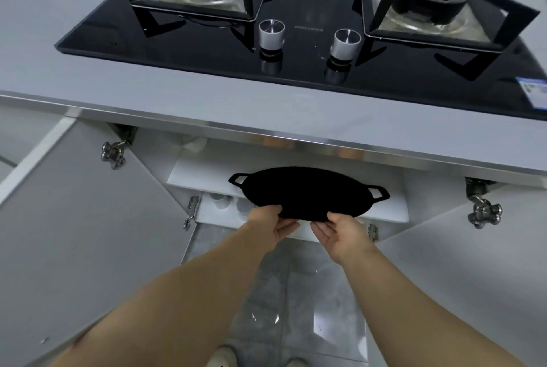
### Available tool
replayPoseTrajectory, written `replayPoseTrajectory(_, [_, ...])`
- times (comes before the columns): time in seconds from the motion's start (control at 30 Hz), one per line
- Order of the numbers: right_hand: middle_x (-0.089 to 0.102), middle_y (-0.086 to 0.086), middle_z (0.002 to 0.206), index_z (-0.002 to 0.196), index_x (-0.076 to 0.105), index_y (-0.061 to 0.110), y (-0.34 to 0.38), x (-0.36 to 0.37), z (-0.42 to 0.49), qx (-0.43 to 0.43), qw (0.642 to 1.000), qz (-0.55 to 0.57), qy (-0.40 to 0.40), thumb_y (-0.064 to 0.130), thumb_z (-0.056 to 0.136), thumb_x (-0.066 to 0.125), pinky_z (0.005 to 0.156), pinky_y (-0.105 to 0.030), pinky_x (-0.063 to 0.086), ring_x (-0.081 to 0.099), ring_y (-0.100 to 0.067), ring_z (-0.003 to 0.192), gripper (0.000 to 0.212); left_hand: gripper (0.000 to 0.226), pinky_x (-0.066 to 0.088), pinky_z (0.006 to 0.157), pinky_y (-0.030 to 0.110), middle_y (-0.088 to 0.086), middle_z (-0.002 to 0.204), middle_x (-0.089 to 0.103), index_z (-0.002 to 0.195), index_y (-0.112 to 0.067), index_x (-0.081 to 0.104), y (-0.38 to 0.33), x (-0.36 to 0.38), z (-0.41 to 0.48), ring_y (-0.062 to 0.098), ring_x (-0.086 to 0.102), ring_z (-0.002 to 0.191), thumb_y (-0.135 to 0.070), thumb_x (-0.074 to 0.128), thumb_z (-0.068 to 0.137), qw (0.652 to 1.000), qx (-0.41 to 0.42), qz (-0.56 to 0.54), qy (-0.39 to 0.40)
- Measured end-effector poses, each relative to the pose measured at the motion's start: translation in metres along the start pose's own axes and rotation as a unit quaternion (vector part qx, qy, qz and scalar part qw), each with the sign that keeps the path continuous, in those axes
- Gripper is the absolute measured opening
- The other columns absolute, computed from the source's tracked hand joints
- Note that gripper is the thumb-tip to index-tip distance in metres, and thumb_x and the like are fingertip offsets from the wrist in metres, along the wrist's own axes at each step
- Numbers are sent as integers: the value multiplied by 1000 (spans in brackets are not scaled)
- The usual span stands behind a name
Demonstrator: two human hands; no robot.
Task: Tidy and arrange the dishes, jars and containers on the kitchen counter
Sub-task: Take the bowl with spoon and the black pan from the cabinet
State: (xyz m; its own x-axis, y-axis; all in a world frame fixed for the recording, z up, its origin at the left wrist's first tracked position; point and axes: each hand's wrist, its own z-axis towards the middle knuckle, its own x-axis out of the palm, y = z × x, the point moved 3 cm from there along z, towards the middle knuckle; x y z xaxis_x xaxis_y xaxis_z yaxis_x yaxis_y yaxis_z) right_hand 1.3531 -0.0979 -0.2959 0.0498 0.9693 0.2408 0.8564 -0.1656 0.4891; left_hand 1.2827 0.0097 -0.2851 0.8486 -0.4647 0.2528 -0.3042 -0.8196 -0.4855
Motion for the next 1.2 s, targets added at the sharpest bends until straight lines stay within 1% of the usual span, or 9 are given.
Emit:
replayPoseTrajectory(0.13, [55, -24, 126, 129, 46, -3, -12, 1, -18, 3, 1000, 17, -12, -3, 95, 42, 83, -37, 46, 56, -34, 115, 34, 30, 49, 85, 43, 16, 81, 56, 128, 2, 43, -1, -11, -12, 26, 60, 76, 0, 38, 99, 1000, 0, 15, 0])
replayPoseTrajectory(0.37, [57, -22, 120, 131, 46, -1, -31, 4, -51, 1, 999, 45, -12, -2, 96, 41, 85, -38, 46, 55, -33, 117, 36, 31, 50, 81, 42, 17, 85, 57, 128, 4, 42, -7, -30, -37, 25, 60, 75, 2, 40, 97, 999, 4, 44, 11])
replayPoseTrajectory(0.47, [60, -21, 110, 129, 46, -2, -37, 4, -71, 8, 999, 48, -15, -3, 96, 42, 87, -40, 45, 54, -34, 118, 34, 31, 51, 81, 42, 21, 100, 56, 128, 5, 42, -8, -40, -53, 32, 62, 96, 3, 40, 97, 999, 4, 46, 8])
replayPoseTrajectory(0.57, [57, -17, 87, 129, 45, -4, -42, 4, -94, 14, 999, 42, -8, -4, 95, 41, 89, -41, 44, 53, -35, 120, 34, 31, 48, 87, 46, 21, 94, 56, 128, 5, 40, -9, -49, -75, 37, 57, 113, 5, 40, 96, 999, -9, 37, 3])
replayPoseTrajectory(0.73, [52, -26, 130, 125, 46, -5, -49, 5, -127, 27, 999, 31, -7, -5, 95, 40, 100, -42, 41, 51, -36, 123, 31, 34, 47, 84, 45, 27, 122, 54, 130, 6, 39, -9, -63, -109, 36, 56, 116, 6, 39, 96, 999, -2, 37, -18])
replayPoseTrajectory(0.87, [56, -25, 121, 107, 50, -4, -52, -4, -152, 33, 999, 21, 17, -5, 95, 40, 95, -42, 43, 53, -36, 120, 17, 34, 44, 95, 45, 28, 130, 52, 131, 7, 38, -1, -67, -146, 36, 54, 120, 4, 37, 97, 999, 24, 24, -28])
replayPoseTrajectory(0.97, [56, -20, 92, 81, 45, -1, -51, -11, -170, 46, 998, -6, 31, -5, 94, 41, 85, -42, 45, 54, -36, 118, 14, 33, 42, 99, 44, 28, 122, 56, 130, 6, 39, 9, -69, -174, 36, 54, 119, 4, 36, 97, 999, 40, 15, -33])
replayPoseTrajectory(1.07, [52, -17, 79, 87, 47, -3, -53, -18, -191, 47, 997, -33, 51, -5, 94, 41, 83, -41, 45, 55, -36, 117, 10, 23, 43, 99, 45, 21, 85, 57, 118, 7, 45, 19, -74, -200, 36, 56, 116, 3, 36, 97, 997, 55, -2, -44])
replayPoseTrajectory(1.2, [53, -20, 77, 85, 47, -3, -56, -23, -219, 52, 993, -62, 89, -6, 94, 40, 82, -42, 46, 56, -39, 115, 11, 30, 45, 90, 46, 19, 77, 55, 126, 7, 42, 30, -84, -235, 31, 61, 79, 3, 36, 97, 994, 93, -15, -58])
